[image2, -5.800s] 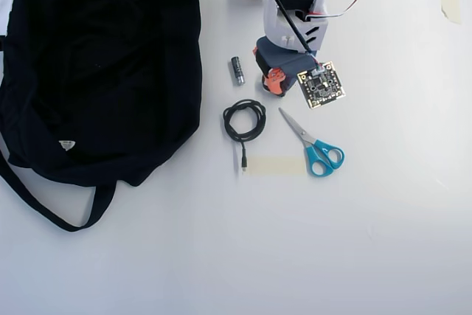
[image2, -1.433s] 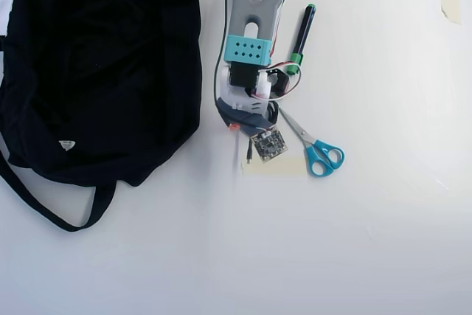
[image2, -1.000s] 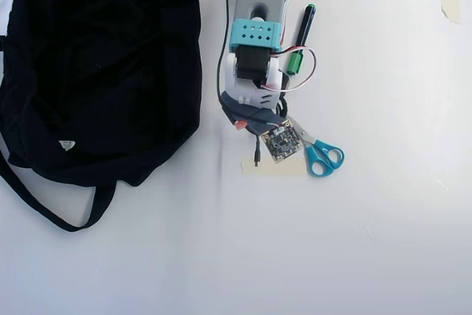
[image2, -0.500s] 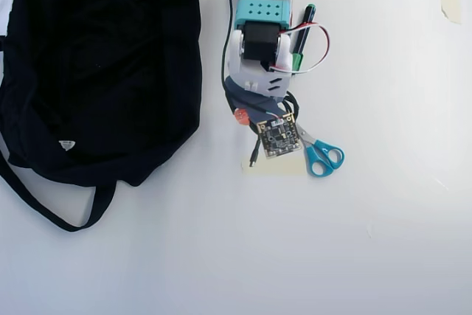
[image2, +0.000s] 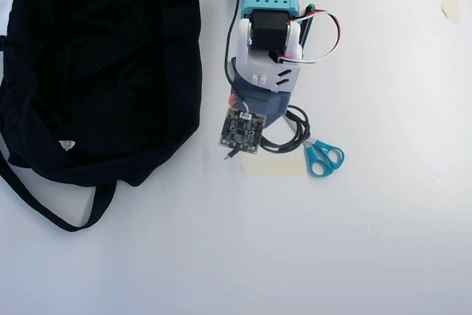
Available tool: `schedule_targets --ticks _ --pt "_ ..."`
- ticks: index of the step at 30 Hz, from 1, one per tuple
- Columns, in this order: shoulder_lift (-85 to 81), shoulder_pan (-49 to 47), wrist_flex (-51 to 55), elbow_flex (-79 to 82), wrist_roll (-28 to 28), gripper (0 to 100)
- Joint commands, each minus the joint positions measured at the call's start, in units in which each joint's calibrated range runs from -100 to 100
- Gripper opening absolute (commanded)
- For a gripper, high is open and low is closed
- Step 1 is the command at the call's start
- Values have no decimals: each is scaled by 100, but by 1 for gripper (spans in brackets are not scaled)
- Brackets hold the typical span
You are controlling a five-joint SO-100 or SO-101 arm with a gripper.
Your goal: Put the cable into the black bag
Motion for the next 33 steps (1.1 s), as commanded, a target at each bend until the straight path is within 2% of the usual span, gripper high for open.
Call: schedule_targets --ticks 1,5,9,21,25,33 --pt "-686 -146 101 -140 -302 2" --pt "-1101 -161 144 318 -695 2" --pt "-1690 -161 -140 1369 -737 2" --pt "-4777 -94 -3517 6257 -737 2" --pt "-5358 243 -3749 7002 -737 2" --pt "-5881 1178 -3689 7263 -669 2"
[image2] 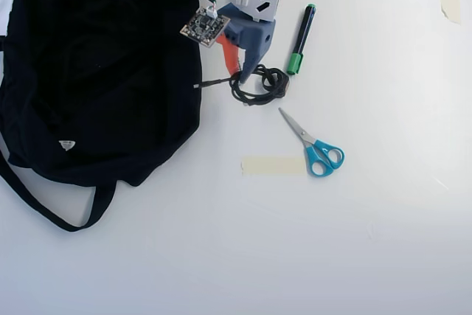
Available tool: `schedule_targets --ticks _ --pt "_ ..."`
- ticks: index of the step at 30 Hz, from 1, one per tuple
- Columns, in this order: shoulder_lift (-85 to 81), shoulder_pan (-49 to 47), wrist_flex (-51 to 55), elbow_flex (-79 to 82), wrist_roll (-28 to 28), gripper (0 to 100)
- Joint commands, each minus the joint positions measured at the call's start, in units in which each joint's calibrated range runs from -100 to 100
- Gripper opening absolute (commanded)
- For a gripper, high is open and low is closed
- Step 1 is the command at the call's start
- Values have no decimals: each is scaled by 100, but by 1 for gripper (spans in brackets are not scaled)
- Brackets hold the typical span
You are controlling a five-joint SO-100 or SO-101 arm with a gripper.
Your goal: Put the cable into the black bag
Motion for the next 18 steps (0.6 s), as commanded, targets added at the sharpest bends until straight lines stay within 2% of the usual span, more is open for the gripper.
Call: schedule_targets --ticks 1,5,8,16,18 --pt "-285 481 -73 -15 35 2" --pt "-293 780 -56 -33 40 2" --pt "-293 1087 -56 -24 323 2" --pt "-177 2658 -48 12 507 2" --pt "-177 3084 -48 30 727 2"
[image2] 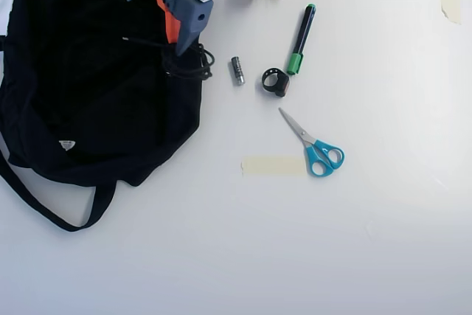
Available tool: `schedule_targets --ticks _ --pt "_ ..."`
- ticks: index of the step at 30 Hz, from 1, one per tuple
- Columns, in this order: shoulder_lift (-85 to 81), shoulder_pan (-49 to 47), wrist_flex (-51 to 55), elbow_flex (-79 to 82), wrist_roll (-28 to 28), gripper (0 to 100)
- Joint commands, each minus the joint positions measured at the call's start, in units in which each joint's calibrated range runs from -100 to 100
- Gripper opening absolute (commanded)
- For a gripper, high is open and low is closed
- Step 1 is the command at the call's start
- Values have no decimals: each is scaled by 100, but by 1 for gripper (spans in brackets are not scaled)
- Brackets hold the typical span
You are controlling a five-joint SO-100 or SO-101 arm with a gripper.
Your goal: Put the cable into the black bag
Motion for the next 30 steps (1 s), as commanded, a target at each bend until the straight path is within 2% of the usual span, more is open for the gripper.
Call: schedule_targets --ticks 1,5,9,13,16,18,19,20,21,23,25,27,30 --pt "-78 811 -48 -84 308 2" --pt "-61 1746 -134 -102 592 2" --pt "-28 2434 -840 -111 696 2" --pt "1068 2576 -1615 -192 786 2" --pt "2055 2584 -1624 -641 786 2" --pt "2147 2696 -1589 -641 749 3" --pt "2039 2636 -1564 -641 738 5" --pt "2039 2629 -1555 -650 681 13" --pt "2039 2629 -1486 -641 581 25" --pt "1906 2636 -814 -965 576 38" --pt "910 2614 47 -1234 560 40" --pt "-44 2210 443 -1082 266 40" --pt "-517 751 900 -1082 -137 40"
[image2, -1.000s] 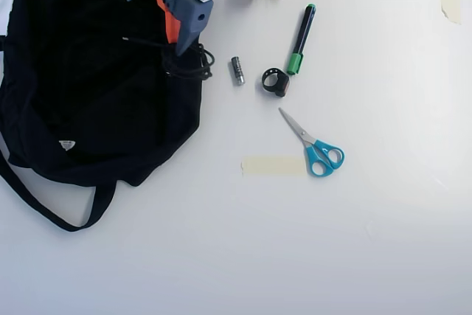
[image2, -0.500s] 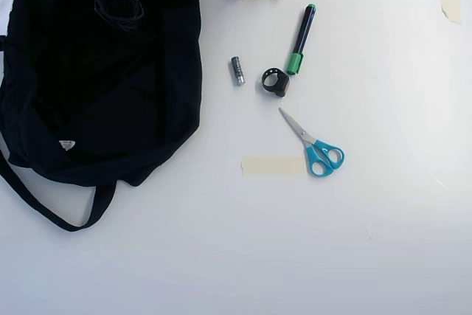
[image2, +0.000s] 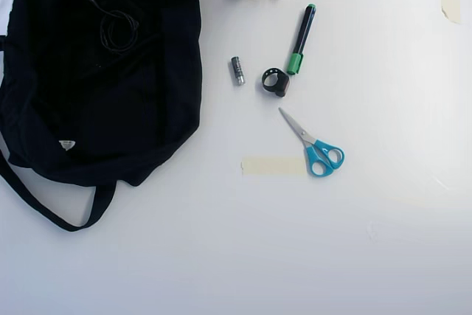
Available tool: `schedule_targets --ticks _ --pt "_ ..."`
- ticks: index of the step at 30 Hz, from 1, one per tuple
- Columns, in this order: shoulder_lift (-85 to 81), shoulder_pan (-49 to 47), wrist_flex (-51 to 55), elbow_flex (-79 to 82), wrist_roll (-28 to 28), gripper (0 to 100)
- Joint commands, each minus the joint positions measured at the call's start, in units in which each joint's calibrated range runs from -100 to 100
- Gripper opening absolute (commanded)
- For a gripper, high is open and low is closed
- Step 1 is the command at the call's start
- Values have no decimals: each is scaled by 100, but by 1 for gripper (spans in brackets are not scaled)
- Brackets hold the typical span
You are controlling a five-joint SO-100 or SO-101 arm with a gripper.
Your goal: Put the cable into the black bag
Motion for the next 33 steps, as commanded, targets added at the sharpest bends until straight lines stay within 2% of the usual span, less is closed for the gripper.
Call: schedule_targets --ticks 1,2,6,9,17,23,33 --pt "-360 -1290 204 -146 -218 40" --pt "-385 -1716 204 -155 -229 36" --pt "-385 -2965 178 -200 -234 3" --pt "-393 -3885 161 -245 -176 2" --pt "-451 -4566 385 -47 -166 2" --pt "-1024 -4805 342 600 -124 2" --pt "-2169 -4790 -468 2540 610 2"
